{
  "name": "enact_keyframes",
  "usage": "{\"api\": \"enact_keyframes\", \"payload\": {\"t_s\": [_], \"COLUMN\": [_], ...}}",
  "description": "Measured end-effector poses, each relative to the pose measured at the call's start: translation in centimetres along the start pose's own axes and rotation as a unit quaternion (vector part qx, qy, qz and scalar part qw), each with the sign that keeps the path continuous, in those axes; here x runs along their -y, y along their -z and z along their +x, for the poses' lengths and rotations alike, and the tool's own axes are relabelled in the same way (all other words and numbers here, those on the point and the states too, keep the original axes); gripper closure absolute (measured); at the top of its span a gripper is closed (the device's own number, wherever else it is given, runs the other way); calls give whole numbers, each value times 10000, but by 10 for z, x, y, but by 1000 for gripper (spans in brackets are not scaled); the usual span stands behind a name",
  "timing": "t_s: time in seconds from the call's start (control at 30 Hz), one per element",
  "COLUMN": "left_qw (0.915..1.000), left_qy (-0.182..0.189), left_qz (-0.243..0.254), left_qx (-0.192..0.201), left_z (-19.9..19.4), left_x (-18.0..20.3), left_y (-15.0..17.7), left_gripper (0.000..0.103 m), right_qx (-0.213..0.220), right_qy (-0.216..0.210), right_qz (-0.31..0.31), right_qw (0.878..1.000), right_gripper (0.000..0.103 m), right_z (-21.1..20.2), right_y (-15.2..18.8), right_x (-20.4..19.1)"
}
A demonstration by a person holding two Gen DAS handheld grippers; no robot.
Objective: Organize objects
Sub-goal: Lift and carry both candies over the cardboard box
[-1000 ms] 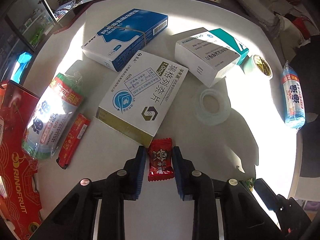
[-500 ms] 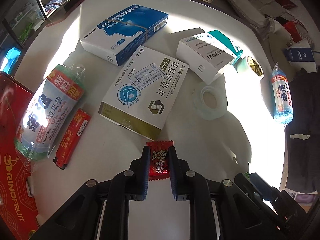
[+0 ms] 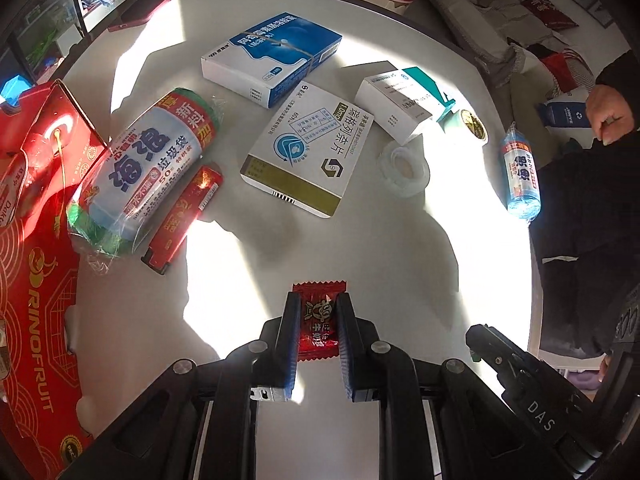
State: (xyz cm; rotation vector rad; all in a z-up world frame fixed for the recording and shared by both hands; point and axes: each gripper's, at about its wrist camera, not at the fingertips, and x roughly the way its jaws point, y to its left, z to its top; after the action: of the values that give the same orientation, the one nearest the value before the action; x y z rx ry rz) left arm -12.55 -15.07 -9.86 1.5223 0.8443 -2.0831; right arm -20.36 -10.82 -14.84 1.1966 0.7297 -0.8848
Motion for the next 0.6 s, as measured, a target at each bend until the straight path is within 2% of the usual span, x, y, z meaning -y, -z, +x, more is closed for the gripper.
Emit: {"api": "enact_keyframes", "payload": {"t_s": [0.1,0.33,0.4,0.6], "left_qw": [9997,9957,9938,9855], "left_qy": [253,874,1046,1499], "left_qz": [-19,-122,-174,-471], "left_qx": [41,282,329,647], "left_z": [-25,-86,-93,-137], "left_x": [-14,-49,-55,-106], "left_y": [15,47,49,71], "left_gripper": [86,86,86,86], "right_qx": [125,457,531,654], "right_qy": [-160,-582,-728,-1062], "right_qz": [19,-13,-36,-325], "right_qw": [9998,9973,9959,9917], "right_gripper": [84,84,84,84], "right_z": [-24,-69,-78,-99], "right_y": [14,47,56,76], "right_x": [0,-28,-39,-93]}}
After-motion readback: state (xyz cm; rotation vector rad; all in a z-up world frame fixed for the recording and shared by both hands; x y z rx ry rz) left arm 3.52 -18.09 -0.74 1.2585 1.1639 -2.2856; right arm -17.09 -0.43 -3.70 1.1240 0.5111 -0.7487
